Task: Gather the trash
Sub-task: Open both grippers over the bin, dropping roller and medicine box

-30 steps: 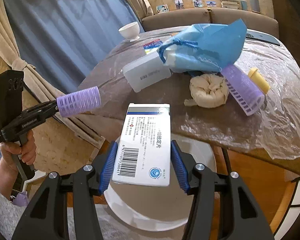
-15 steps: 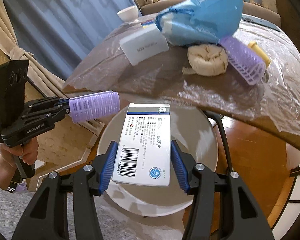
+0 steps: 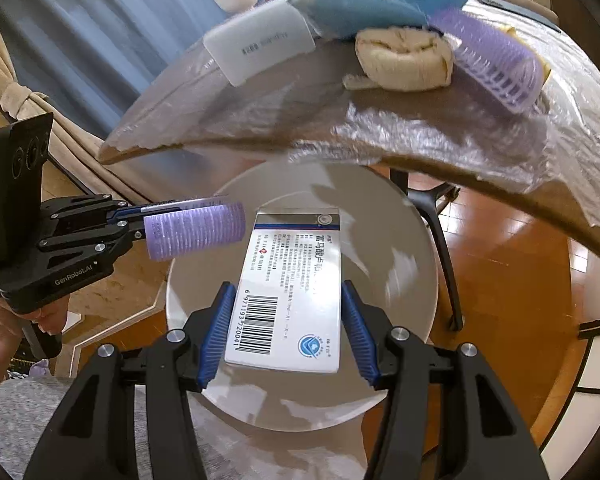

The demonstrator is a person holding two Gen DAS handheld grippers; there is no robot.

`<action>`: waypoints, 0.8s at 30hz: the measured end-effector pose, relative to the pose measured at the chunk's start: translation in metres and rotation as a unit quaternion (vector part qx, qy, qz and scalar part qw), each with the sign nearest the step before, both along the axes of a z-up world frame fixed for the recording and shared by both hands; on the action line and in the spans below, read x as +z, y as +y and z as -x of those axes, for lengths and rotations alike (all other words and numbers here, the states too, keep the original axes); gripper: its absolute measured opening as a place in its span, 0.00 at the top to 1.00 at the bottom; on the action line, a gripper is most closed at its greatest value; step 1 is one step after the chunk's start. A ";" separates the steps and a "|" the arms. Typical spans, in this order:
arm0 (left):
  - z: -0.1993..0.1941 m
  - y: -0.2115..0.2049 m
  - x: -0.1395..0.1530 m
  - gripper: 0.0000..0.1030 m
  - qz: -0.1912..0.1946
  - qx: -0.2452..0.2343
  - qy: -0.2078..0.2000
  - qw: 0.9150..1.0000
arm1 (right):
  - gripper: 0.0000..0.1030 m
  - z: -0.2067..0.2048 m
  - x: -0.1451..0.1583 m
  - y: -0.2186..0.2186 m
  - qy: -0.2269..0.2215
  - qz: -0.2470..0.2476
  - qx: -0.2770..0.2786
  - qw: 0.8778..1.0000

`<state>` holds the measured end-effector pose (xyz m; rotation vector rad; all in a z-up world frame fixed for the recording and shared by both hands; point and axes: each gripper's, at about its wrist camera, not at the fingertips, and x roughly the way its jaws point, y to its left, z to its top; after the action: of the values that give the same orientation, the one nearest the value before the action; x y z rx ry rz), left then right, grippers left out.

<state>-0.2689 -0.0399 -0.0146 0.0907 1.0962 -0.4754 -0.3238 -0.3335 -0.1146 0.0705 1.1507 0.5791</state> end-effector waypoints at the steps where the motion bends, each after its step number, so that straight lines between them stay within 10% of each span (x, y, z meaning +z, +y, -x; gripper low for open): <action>1: -0.001 0.000 -0.003 0.92 -0.004 0.000 0.002 1.000 | 0.49 -0.002 -0.001 0.001 0.003 0.002 0.000 1.000; 24: -0.030 -0.030 -0.050 0.92 -0.055 -0.022 0.042 0.997 | 0.49 -0.018 -0.044 -0.007 0.042 0.036 -0.011 0.998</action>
<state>-0.2391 -0.0696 -0.0649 0.1927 1.2050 -0.4609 -0.3056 -0.3408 -0.1588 0.0464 1.2503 0.5177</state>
